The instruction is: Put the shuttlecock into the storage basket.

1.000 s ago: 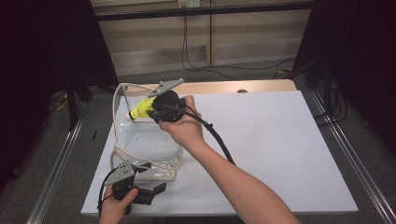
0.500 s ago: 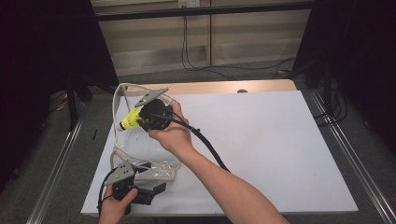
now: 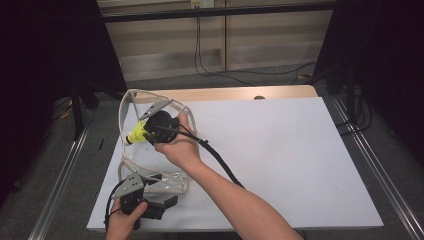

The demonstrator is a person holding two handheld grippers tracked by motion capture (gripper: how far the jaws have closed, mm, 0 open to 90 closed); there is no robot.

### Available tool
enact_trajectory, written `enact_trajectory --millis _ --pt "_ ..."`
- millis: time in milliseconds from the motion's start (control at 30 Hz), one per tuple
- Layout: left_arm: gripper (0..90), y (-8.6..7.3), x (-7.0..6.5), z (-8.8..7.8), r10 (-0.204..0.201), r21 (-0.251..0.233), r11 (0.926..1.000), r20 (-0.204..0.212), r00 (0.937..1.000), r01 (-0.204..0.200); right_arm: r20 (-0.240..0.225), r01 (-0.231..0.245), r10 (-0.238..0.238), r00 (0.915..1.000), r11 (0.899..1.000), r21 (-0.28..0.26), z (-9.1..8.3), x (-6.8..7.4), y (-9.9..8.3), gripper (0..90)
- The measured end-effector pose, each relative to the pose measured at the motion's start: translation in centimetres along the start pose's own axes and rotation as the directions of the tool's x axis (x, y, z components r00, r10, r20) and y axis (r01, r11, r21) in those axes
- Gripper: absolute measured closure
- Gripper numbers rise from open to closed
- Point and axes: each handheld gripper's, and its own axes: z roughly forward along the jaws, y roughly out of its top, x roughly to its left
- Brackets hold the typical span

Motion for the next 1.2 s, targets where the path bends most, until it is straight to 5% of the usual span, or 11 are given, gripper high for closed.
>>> enact_trajectory --millis 1200 --pt "2.5 0.0 0.0 0.0 -0.001 -0.008 1.0 -0.02 0.9998 0.001 -0.028 -0.031 0.031 0.9991 0.999 0.013 2.7 0.6 -1.2 83.1"
